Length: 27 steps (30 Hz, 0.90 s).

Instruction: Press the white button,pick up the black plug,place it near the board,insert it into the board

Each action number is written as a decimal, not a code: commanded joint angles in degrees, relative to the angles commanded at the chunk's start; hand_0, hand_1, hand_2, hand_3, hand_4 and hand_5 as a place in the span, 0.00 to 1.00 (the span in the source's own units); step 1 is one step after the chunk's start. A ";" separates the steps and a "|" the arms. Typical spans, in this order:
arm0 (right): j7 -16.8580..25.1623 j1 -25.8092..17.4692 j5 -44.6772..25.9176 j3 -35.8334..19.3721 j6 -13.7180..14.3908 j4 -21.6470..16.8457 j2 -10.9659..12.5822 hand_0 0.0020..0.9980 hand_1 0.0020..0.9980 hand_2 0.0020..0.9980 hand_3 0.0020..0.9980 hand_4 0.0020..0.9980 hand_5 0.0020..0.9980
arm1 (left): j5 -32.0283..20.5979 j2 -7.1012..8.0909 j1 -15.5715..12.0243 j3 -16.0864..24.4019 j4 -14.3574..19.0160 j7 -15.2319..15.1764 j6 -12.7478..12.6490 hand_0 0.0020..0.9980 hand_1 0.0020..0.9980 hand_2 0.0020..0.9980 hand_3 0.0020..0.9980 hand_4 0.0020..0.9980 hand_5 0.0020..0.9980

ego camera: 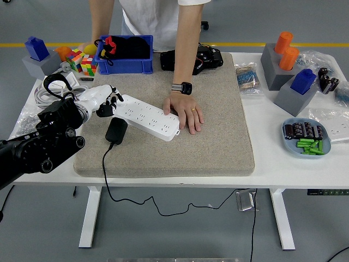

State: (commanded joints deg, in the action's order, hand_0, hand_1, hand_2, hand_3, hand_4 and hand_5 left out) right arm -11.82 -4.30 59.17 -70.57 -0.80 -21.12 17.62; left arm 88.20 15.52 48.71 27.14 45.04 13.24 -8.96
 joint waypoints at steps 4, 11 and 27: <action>0.00 0.09 -0.10 0.12 -0.01 -0.04 -0.03 0.80 0.70 0.69 0.65 0.71 0.48 | 0.42 -1.33 1.14 -1.36 -1.70 0.23 -0.53 0.00 0.00 0.10 0.67 0.00 0.00; 0.01 0.28 -0.20 0.32 -0.02 -0.07 -0.01 0.80 0.70 0.69 0.65 0.71 0.48 | 0.72 -3.04 2.55 -4.37 -4.27 0.60 -0.60 0.00 0.00 0.10 0.67 0.00 0.00; 0.00 0.70 -0.34 0.94 0.00 -0.06 0.24 0.80 0.70 0.69 0.65 0.71 0.48 | 0.88 -4.67 4.67 -8.98 -8.80 0.58 -0.64 0.00 0.00 0.09 0.66 0.00 0.00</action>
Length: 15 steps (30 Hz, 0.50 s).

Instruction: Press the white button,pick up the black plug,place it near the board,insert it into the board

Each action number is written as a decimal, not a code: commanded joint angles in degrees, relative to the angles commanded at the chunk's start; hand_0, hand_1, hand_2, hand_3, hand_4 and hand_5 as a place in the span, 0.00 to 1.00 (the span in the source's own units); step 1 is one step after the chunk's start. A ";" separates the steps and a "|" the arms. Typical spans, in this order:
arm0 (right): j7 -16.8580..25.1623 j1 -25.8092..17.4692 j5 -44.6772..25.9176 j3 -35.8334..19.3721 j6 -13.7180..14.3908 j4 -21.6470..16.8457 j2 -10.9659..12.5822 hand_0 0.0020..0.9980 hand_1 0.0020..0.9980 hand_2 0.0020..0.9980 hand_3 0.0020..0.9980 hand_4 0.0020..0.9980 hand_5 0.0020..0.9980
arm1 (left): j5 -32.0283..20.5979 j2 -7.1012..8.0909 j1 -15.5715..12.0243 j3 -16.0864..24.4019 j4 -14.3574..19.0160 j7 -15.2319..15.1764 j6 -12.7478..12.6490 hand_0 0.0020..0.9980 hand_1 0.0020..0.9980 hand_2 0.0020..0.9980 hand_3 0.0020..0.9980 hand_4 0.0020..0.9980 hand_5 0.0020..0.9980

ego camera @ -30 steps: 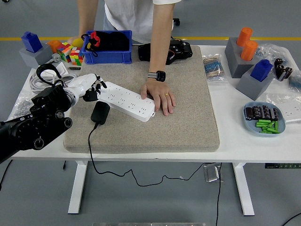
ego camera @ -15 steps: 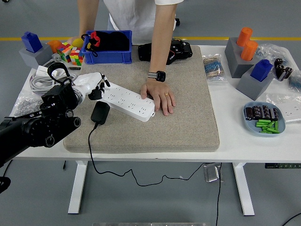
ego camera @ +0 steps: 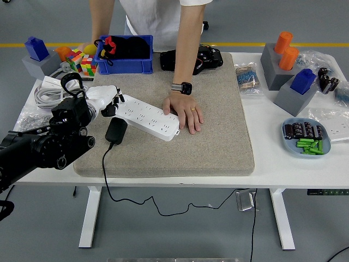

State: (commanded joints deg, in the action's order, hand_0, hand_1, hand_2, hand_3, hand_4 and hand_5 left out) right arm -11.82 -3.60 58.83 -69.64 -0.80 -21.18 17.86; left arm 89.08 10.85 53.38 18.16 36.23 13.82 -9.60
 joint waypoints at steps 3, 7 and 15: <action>-0.01 0.05 -0.01 0.18 -0.01 0.02 0.05 0.80 0.70 0.69 0.65 0.71 0.48 | -0.11 -0.34 0.21 -0.52 -0.37 0.03 0.04 0.00 0.00 0.09 0.66 0.00 0.00; -0.01 0.05 -0.09 0.43 -0.03 0.01 0.05 0.80 0.70 0.69 0.65 0.71 0.48 | -0.19 -0.55 0.33 -1.23 -0.80 0.05 0.08 0.00 0.00 0.09 0.66 0.00 0.00; -0.02 0.08 -0.12 0.71 -0.02 0.02 0.13 0.80 0.70 0.69 0.65 0.71 0.48 | -0.87 -0.99 0.78 -3.61 -2.21 0.11 0.53 0.00 0.00 0.09 0.66 0.00 0.00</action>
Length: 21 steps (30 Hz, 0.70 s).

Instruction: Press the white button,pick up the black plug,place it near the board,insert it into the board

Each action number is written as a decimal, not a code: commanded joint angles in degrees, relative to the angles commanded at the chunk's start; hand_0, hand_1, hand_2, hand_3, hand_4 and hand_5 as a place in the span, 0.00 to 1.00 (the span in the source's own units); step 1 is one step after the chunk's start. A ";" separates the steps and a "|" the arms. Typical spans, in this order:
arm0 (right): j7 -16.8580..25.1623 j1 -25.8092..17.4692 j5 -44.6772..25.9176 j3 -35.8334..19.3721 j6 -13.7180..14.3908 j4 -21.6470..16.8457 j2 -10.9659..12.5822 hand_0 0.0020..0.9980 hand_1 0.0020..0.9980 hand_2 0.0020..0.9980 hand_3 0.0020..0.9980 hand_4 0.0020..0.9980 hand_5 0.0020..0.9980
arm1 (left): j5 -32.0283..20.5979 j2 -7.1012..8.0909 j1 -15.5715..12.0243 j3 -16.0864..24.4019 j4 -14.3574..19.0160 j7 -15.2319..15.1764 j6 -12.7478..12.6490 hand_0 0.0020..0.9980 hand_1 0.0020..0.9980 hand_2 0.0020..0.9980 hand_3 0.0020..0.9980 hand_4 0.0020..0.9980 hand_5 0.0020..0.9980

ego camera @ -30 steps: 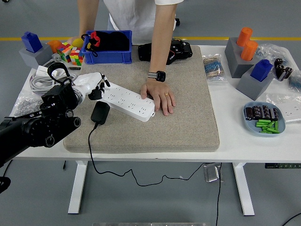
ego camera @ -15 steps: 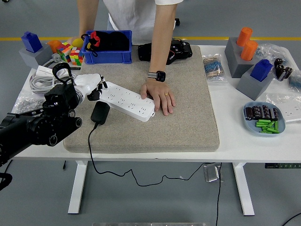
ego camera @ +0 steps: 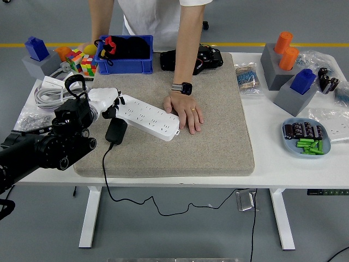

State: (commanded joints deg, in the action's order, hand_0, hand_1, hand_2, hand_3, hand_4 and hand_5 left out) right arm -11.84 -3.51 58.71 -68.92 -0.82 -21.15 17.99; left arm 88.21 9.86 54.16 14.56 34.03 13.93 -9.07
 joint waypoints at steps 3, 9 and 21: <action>0.03 0.01 -0.02 -0.05 0.02 -0.03 0.03 0.80 0.70 0.69 0.65 0.71 0.48 | -0.38 -0.03 -0.12 -0.49 -0.06 -0.05 -0.08 0.00 0.00 0.09 0.66 0.00 0.00; 0.00 -0.06 0.00 0.13 0.00 -0.01 0.01 0.80 0.70 0.69 0.65 0.71 0.48 | -0.59 -0.10 -0.21 -1.21 -0.27 -0.14 -0.08 0.00 0.00 0.09 0.66 0.00 0.00; 0.03 -0.25 0.07 -0.21 0.03 0.00 -0.22 0.80 0.70 0.69 0.65 0.71 0.48 | 1.70 1.10 -0.29 4.44 2.12 -2.50 -2.84 0.00 0.00 0.09 0.66 0.00 0.00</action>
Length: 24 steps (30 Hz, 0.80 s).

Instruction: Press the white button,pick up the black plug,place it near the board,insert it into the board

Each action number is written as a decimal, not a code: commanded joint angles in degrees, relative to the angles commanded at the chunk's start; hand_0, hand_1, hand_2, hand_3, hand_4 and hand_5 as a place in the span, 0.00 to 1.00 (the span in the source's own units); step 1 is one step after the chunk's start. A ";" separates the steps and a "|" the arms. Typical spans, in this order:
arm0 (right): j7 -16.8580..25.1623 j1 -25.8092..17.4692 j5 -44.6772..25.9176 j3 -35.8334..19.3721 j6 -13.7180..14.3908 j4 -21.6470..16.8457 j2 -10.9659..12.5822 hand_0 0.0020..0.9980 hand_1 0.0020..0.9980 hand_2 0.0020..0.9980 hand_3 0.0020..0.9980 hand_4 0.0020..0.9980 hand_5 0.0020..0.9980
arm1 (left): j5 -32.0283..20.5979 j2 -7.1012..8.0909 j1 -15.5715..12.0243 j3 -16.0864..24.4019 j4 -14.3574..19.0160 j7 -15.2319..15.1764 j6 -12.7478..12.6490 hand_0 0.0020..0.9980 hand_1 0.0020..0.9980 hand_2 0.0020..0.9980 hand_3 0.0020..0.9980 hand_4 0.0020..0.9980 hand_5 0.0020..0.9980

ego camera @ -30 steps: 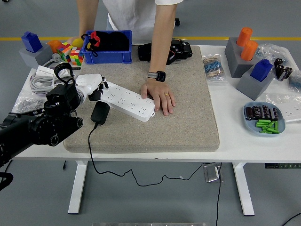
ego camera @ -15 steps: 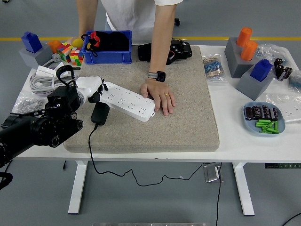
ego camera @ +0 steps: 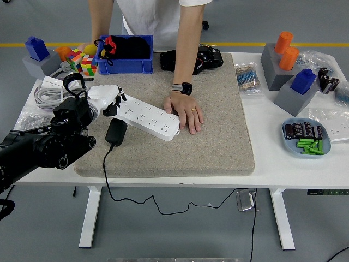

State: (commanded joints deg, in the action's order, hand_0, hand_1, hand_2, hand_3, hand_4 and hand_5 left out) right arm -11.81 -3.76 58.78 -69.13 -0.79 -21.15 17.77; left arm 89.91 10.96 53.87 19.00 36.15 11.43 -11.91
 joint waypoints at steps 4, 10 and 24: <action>0.01 -0.08 0.05 -0.22 0.01 -0.02 -0.07 0.80 0.70 0.69 0.65 0.71 0.48 | 1.27 0.82 -0.92 3.73 1.90 -0.82 -0.89 0.00 0.03 0.11 0.65 0.00 0.00; 0.01 -0.36 0.30 -0.67 0.00 -0.01 -0.23 0.80 0.70 0.69 0.65 0.71 0.48 | 2.26 3.68 -5.41 12.58 9.37 -0.11 -1.39 0.15 0.21 0.29 0.62 0.18 0.00; 0.08 -0.54 0.72 -1.48 0.04 -0.07 -0.59 0.80 0.70 0.69 0.65 0.71 0.48 | 2.65 7.97 -21.34 27.58 29.19 1.77 -3.19 0.60 0.75 0.72 0.76 0.80 0.17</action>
State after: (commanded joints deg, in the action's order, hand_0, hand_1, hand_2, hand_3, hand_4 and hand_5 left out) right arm -11.72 -4.30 59.50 -70.61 -0.75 -21.23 17.18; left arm 92.56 18.94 32.53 46.58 65.33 13.20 -15.11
